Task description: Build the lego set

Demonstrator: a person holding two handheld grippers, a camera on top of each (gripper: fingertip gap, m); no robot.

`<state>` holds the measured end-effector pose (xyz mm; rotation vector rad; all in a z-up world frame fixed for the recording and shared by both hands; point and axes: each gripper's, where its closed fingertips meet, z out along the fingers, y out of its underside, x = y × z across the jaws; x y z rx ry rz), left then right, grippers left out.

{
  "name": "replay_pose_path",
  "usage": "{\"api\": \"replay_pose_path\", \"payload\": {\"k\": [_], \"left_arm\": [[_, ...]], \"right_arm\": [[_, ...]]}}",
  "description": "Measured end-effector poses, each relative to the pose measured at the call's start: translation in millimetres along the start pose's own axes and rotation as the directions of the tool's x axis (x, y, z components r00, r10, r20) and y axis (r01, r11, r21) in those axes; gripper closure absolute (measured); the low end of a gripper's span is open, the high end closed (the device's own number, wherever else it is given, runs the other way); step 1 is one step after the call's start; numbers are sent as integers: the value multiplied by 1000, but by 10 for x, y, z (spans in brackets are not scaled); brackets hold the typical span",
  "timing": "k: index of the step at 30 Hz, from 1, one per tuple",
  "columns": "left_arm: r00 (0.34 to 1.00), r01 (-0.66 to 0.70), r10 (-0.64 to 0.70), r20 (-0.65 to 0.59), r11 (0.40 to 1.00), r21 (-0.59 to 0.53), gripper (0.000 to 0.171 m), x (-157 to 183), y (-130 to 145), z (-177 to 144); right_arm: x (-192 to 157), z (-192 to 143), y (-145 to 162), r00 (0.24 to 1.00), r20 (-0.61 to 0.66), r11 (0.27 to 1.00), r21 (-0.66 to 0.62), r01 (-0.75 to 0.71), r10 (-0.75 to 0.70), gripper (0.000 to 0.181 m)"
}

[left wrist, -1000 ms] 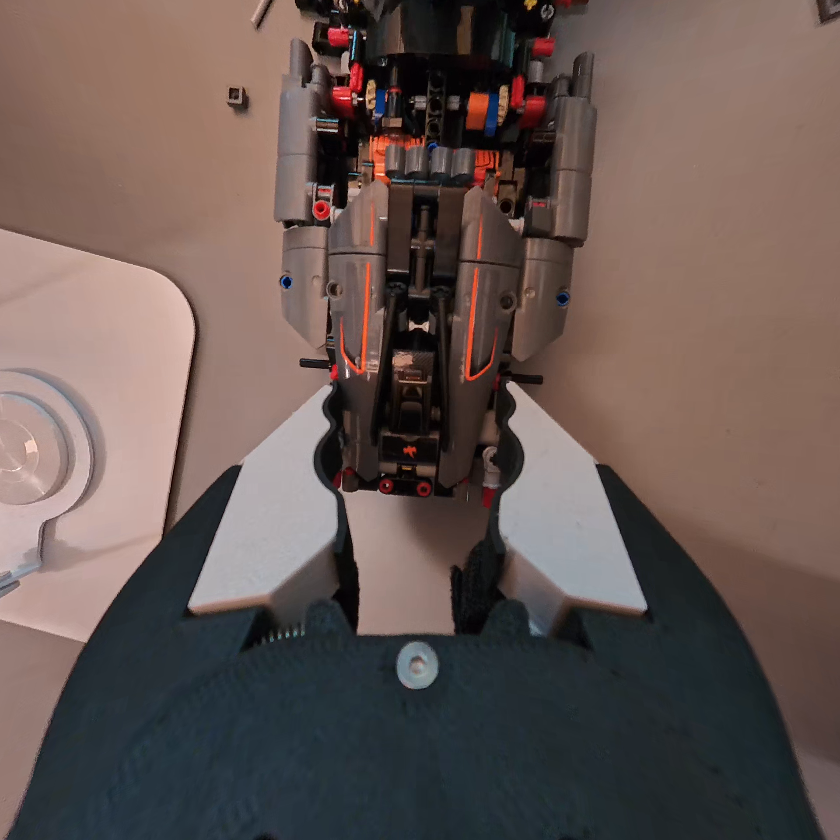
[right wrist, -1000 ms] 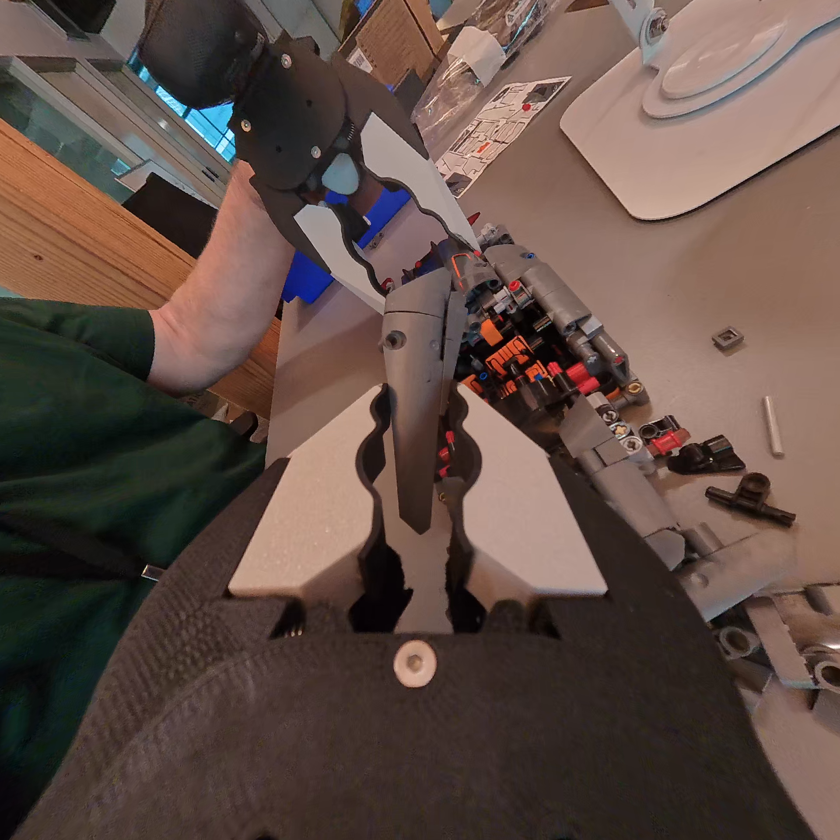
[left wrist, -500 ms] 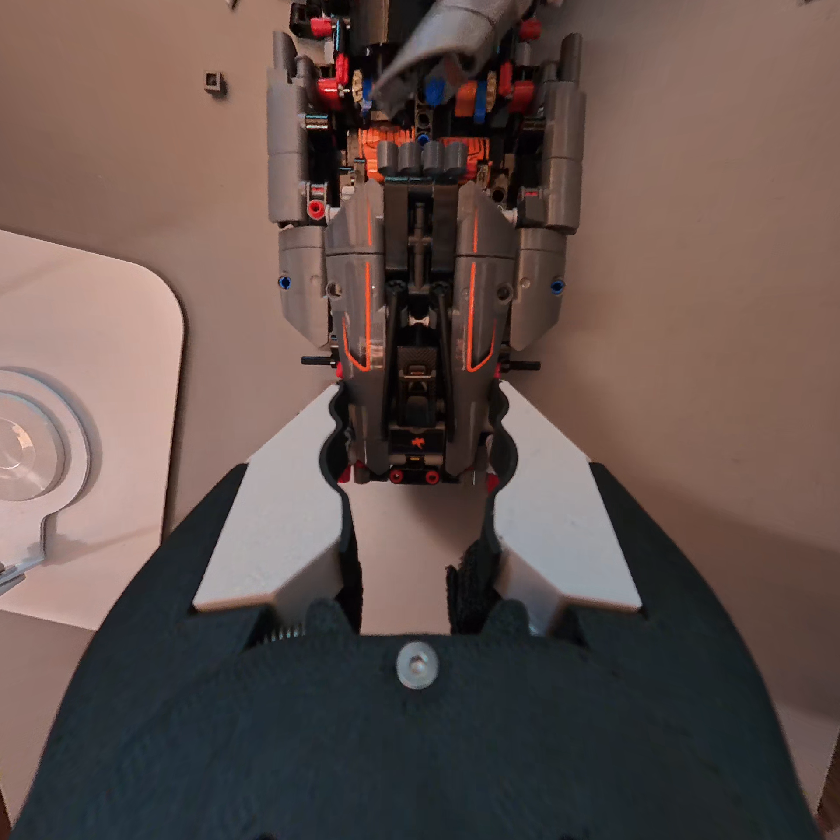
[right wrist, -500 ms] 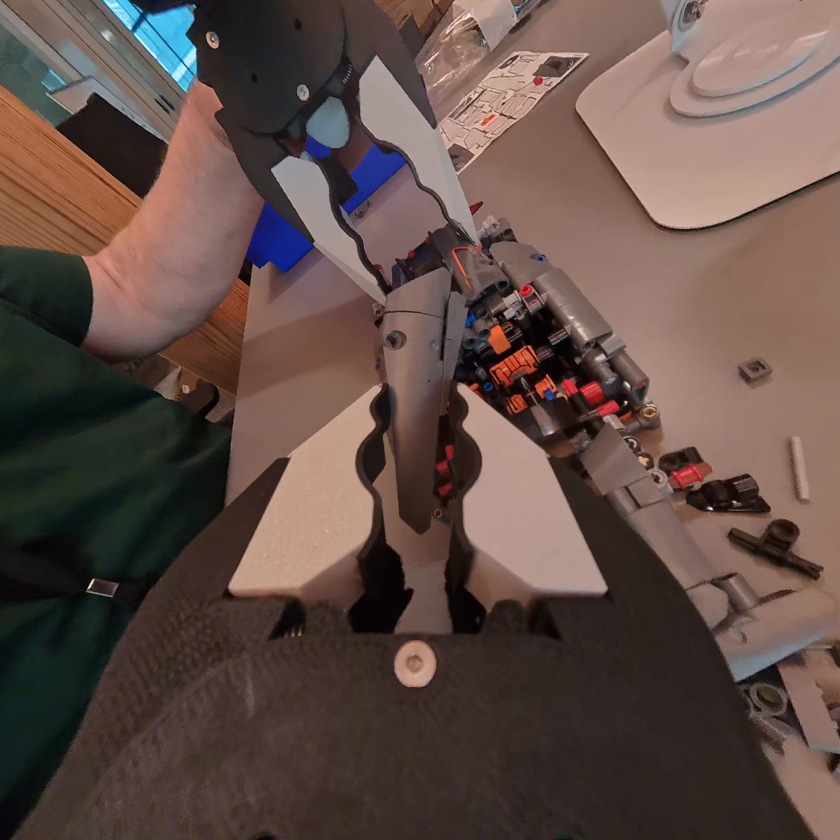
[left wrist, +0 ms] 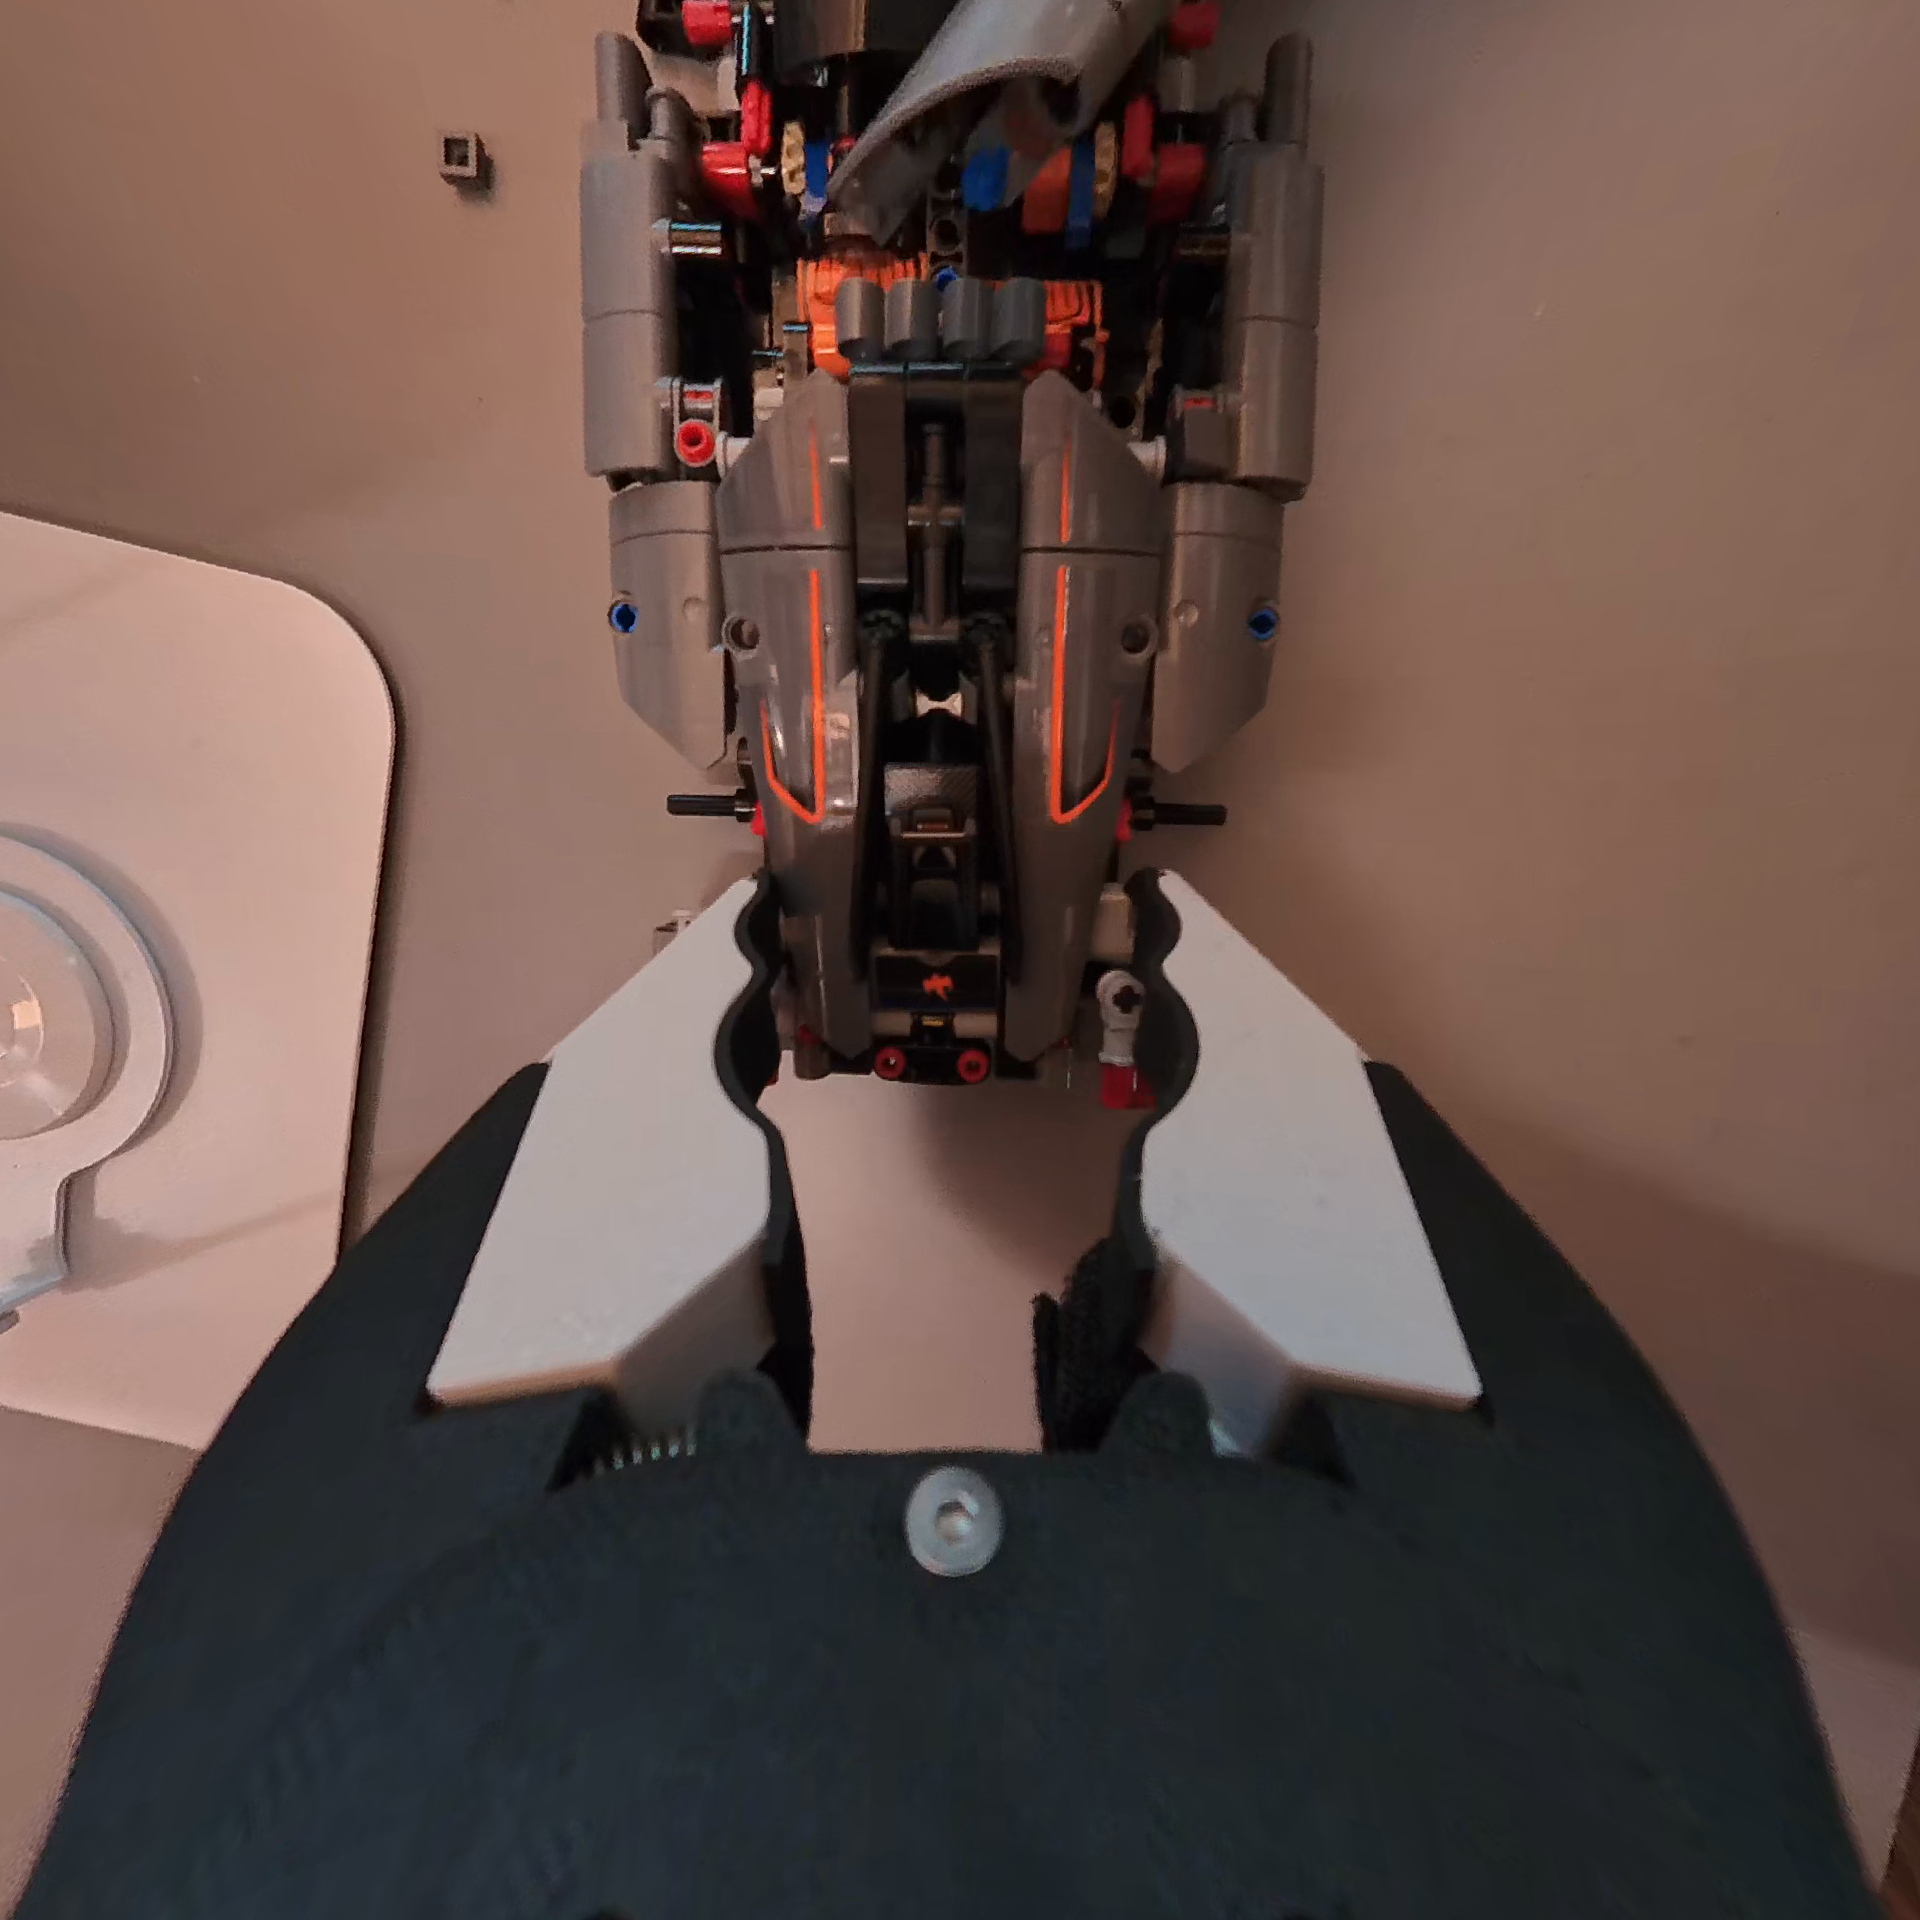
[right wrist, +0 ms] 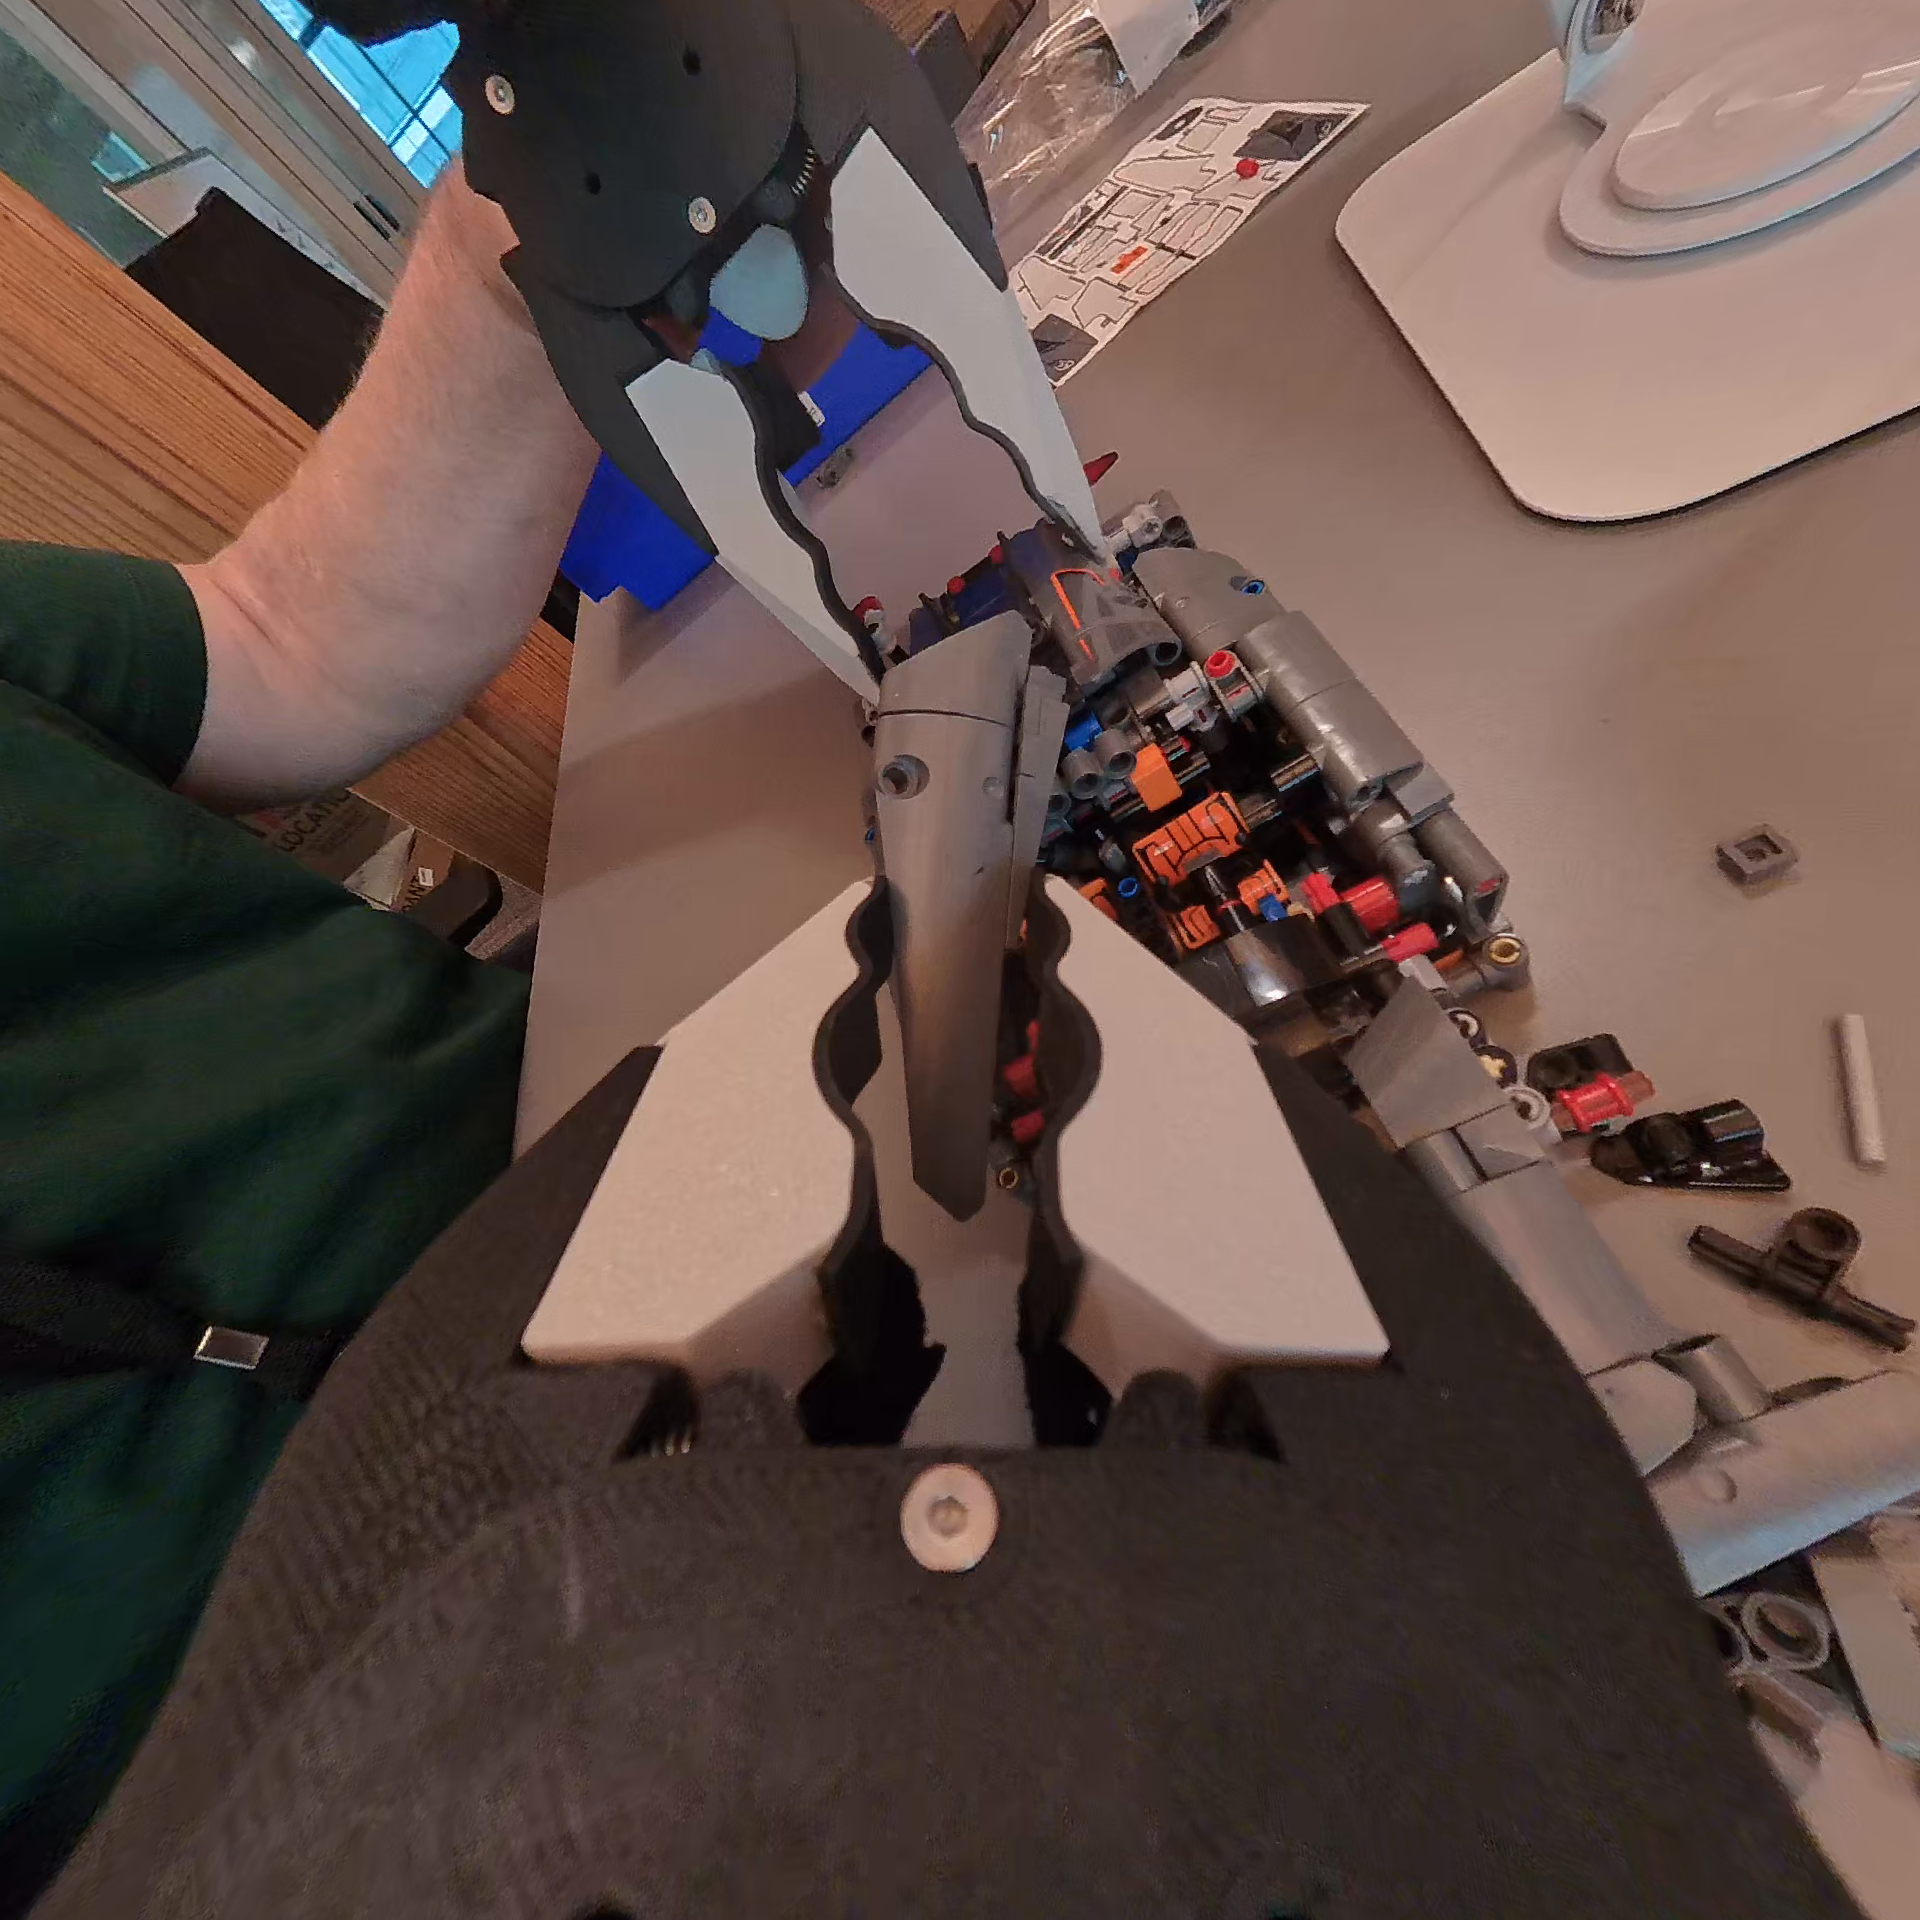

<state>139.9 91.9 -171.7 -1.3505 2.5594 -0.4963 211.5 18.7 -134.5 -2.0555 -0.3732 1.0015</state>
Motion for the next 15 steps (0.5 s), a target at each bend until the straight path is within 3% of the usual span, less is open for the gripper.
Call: {"api": "replay_pose_path", "payload": {"k": [4,15], "left_arm": [[1000,14,-14,-8,1000,2,114,-21,-6,-14],[1000,-26,26,-8,996,-84,115,-30,-13,-66]], "right_arm": [[1,-1,-1,1000,2,1000,2,-2,2,158],[10,3,4,1000,3,1000,-3,-12,12,158]]}}
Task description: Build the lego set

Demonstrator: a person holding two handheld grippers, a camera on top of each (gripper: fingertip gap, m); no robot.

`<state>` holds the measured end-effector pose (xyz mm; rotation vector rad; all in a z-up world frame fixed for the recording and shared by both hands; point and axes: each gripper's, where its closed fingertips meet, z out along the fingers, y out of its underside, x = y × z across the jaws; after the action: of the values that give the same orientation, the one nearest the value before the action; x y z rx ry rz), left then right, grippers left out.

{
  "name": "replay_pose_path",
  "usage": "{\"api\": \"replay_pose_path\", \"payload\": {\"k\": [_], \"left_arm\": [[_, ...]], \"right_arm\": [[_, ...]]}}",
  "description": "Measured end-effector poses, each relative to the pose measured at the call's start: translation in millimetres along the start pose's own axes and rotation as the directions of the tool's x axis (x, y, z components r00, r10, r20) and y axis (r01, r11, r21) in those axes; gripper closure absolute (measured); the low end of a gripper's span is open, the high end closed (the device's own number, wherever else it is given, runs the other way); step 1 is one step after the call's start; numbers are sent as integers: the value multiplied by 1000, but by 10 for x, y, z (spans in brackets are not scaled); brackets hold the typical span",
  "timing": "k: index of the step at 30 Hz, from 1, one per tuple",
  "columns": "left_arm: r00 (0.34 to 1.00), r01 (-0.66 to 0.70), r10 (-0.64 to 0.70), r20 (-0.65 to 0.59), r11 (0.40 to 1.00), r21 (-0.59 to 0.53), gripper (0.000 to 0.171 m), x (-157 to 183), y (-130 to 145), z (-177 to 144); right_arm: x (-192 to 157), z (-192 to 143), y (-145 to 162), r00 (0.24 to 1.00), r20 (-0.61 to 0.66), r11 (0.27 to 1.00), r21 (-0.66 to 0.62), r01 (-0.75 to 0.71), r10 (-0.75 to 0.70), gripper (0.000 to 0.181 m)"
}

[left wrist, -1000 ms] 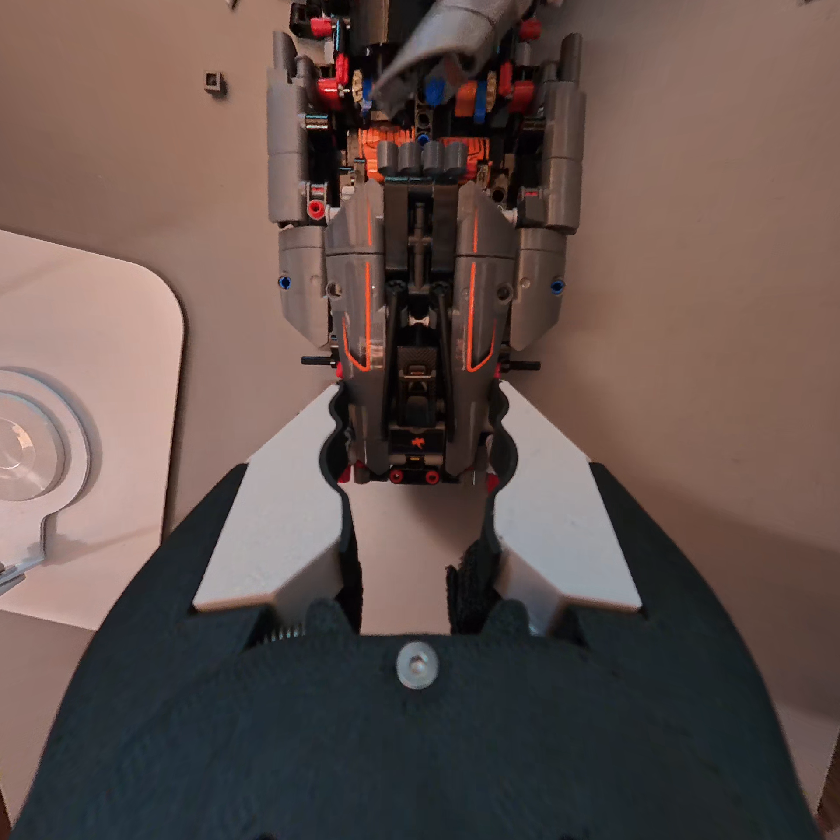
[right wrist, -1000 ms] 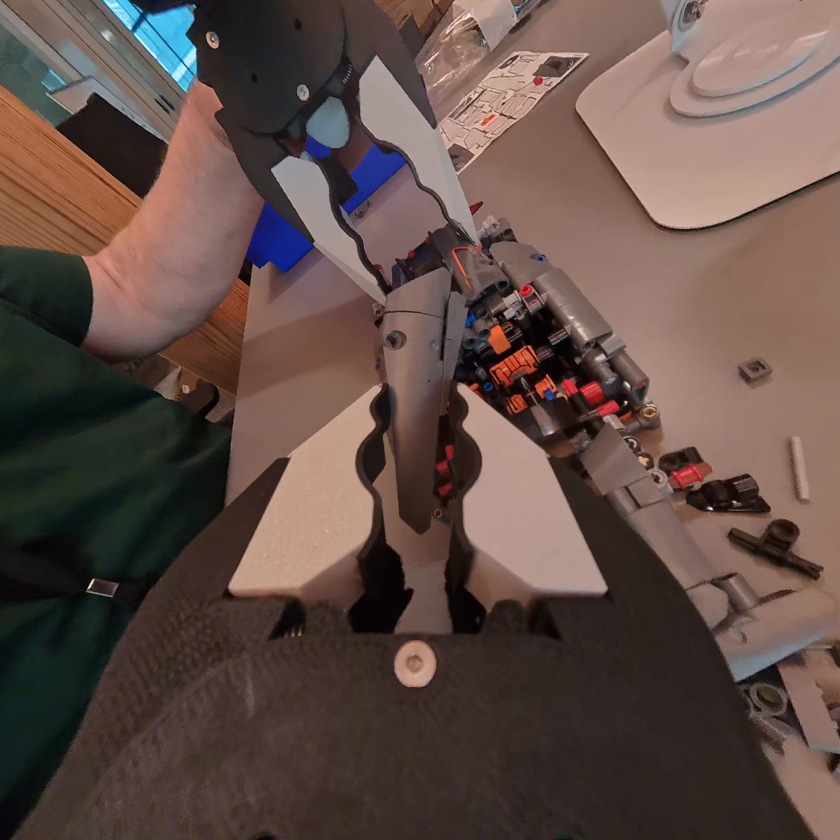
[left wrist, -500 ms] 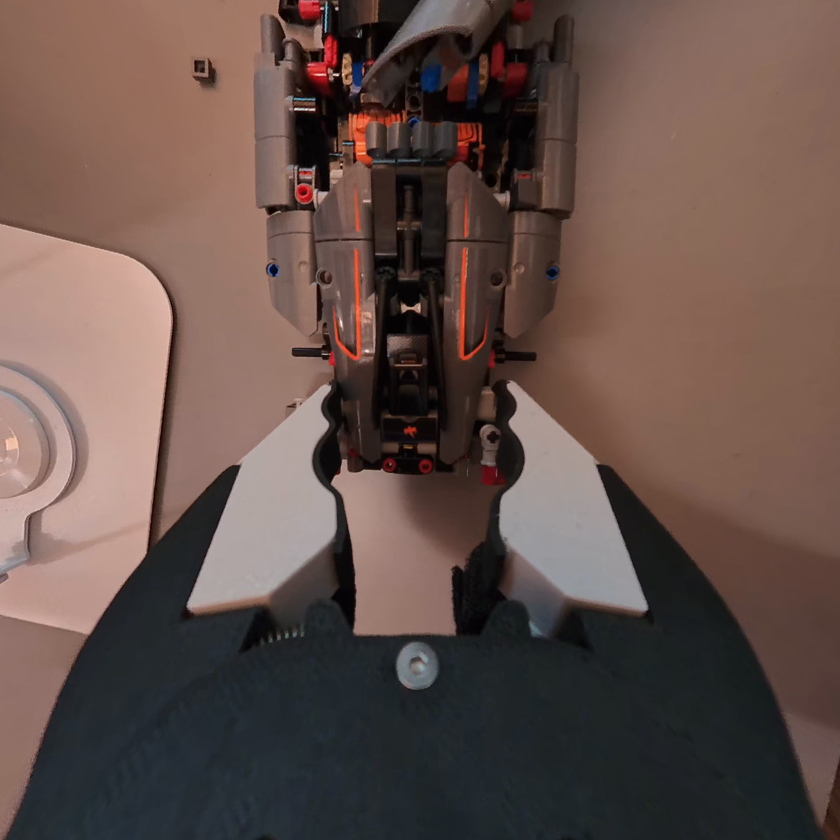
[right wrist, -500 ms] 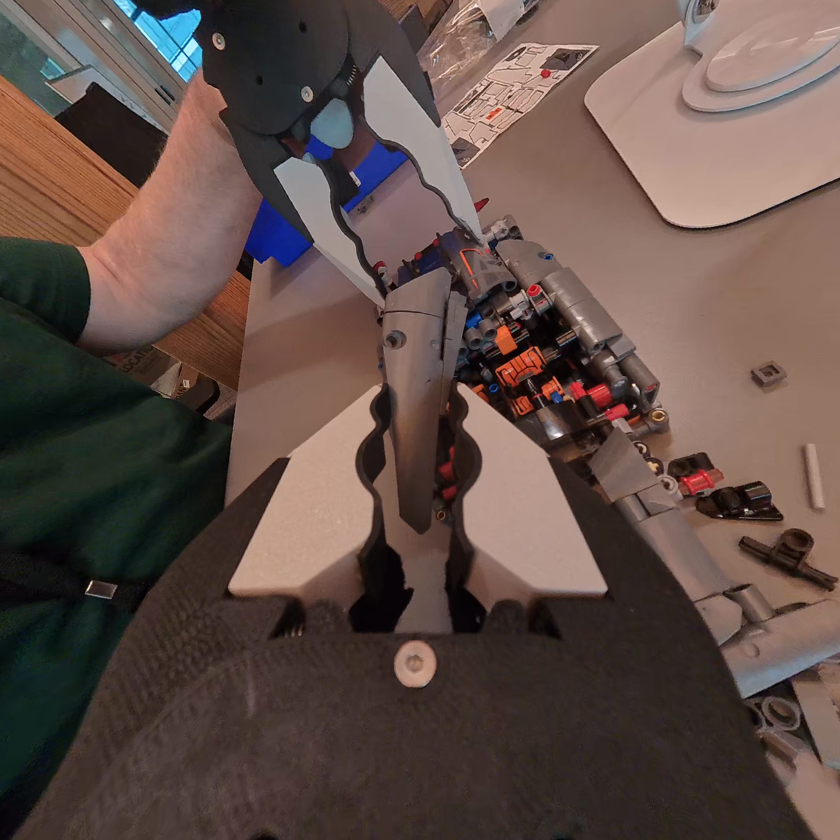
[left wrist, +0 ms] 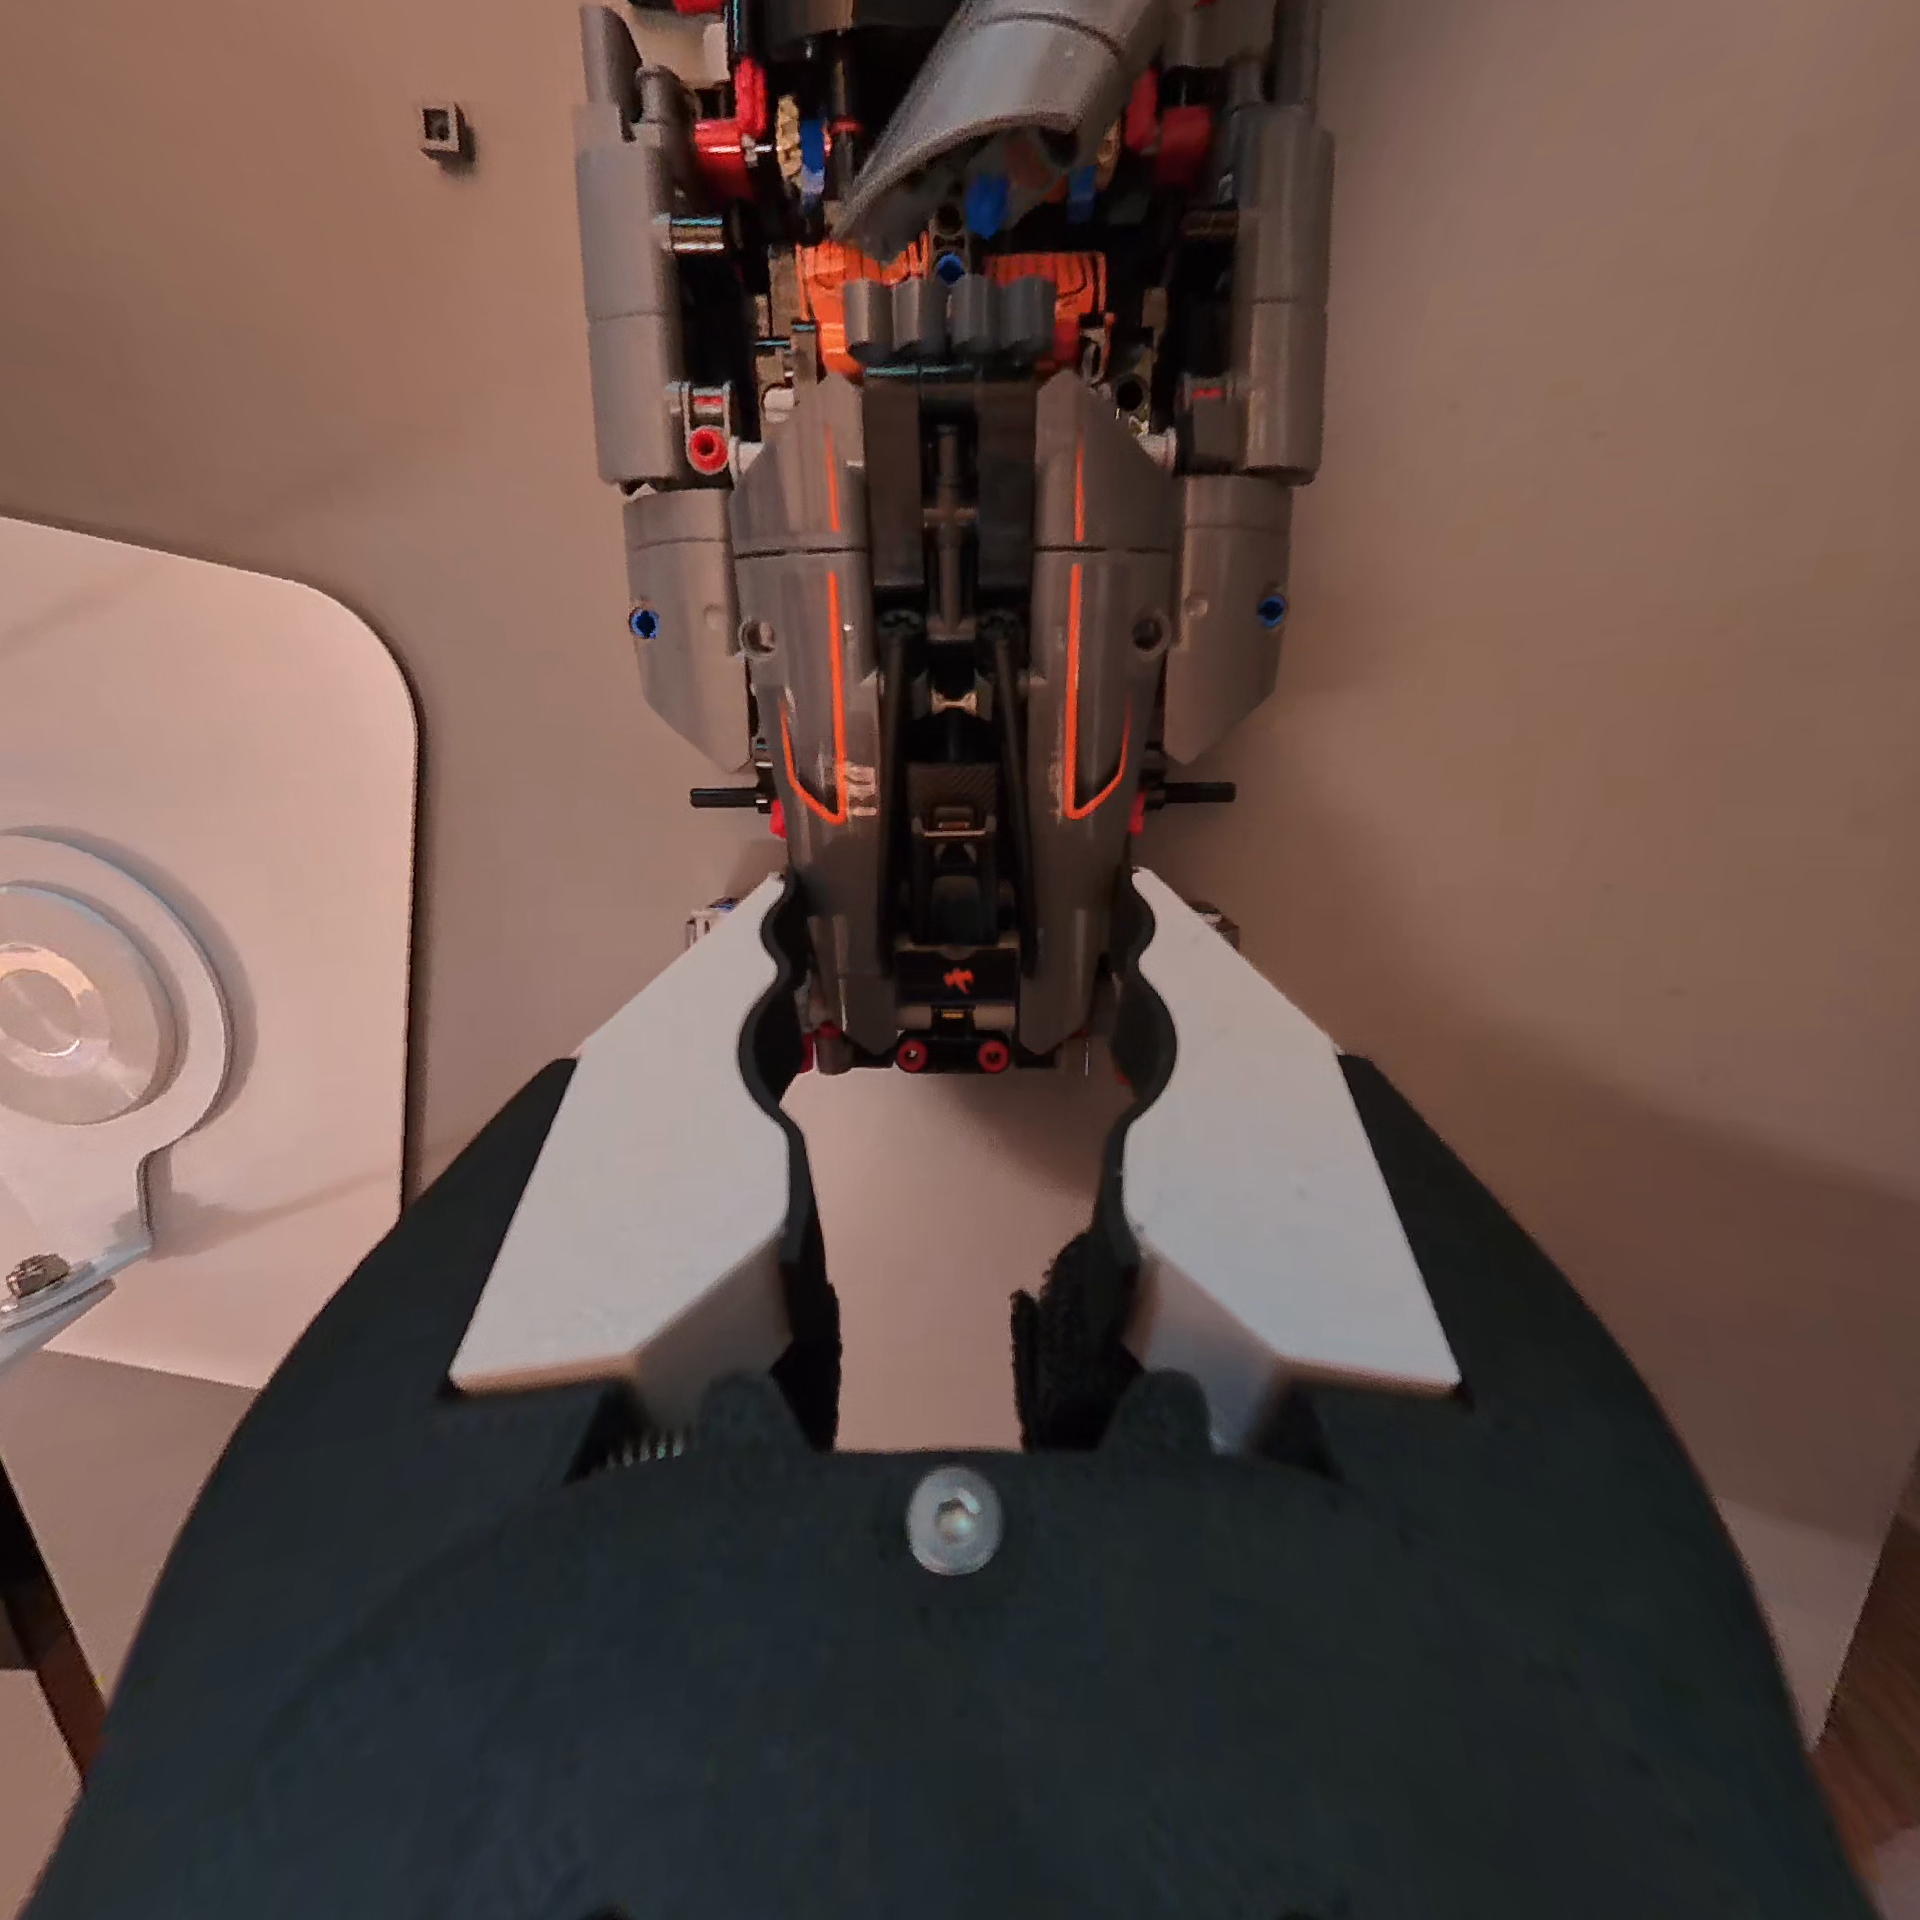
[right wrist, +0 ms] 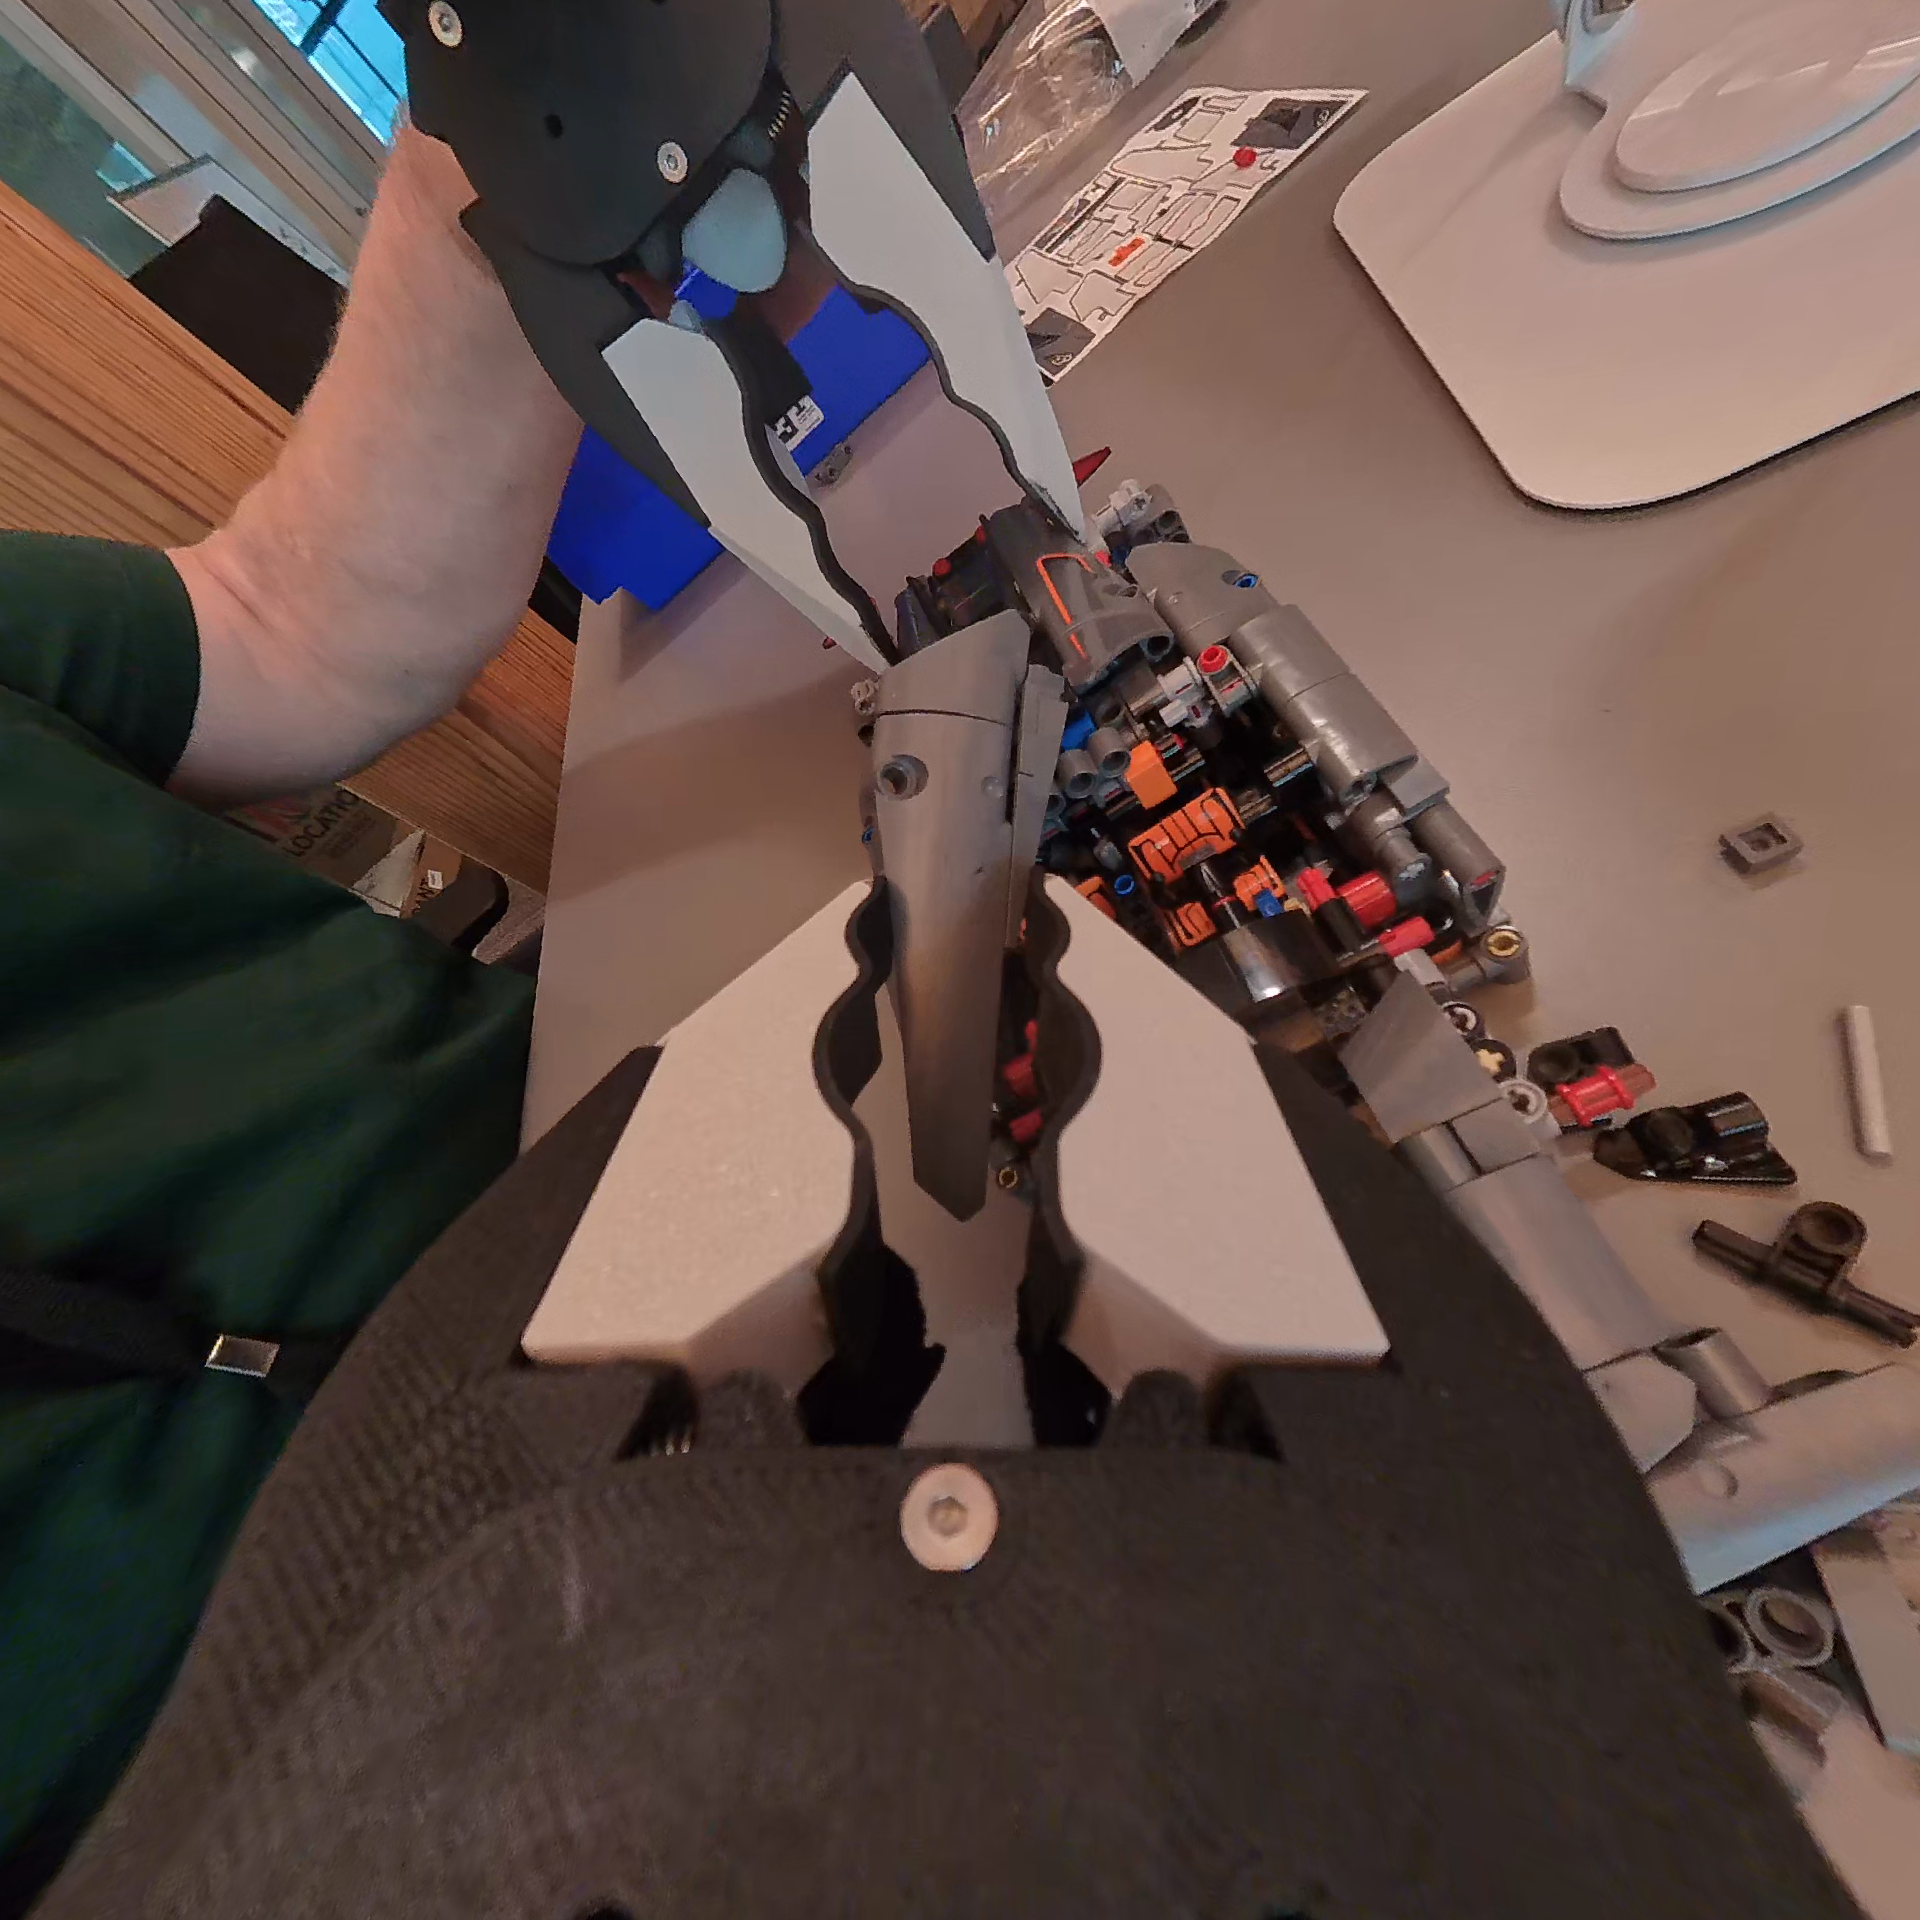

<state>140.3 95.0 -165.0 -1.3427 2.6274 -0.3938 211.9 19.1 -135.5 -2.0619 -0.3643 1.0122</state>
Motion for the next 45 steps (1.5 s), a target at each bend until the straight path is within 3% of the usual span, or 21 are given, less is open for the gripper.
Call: {"api": "replay_pose_path", "payload": {"k": [10,45], "left_arm": [[999,37,-37,-13,999,1,116,21,-8,2],[999,9,-22,-46,966,-257,116,46,-25,-162]], "right_arm": [[10,-5,-4,1000,9,1000,4,-18,18,158],[6,-17,8,1000,6,1000,0,-22,22,157]]}}
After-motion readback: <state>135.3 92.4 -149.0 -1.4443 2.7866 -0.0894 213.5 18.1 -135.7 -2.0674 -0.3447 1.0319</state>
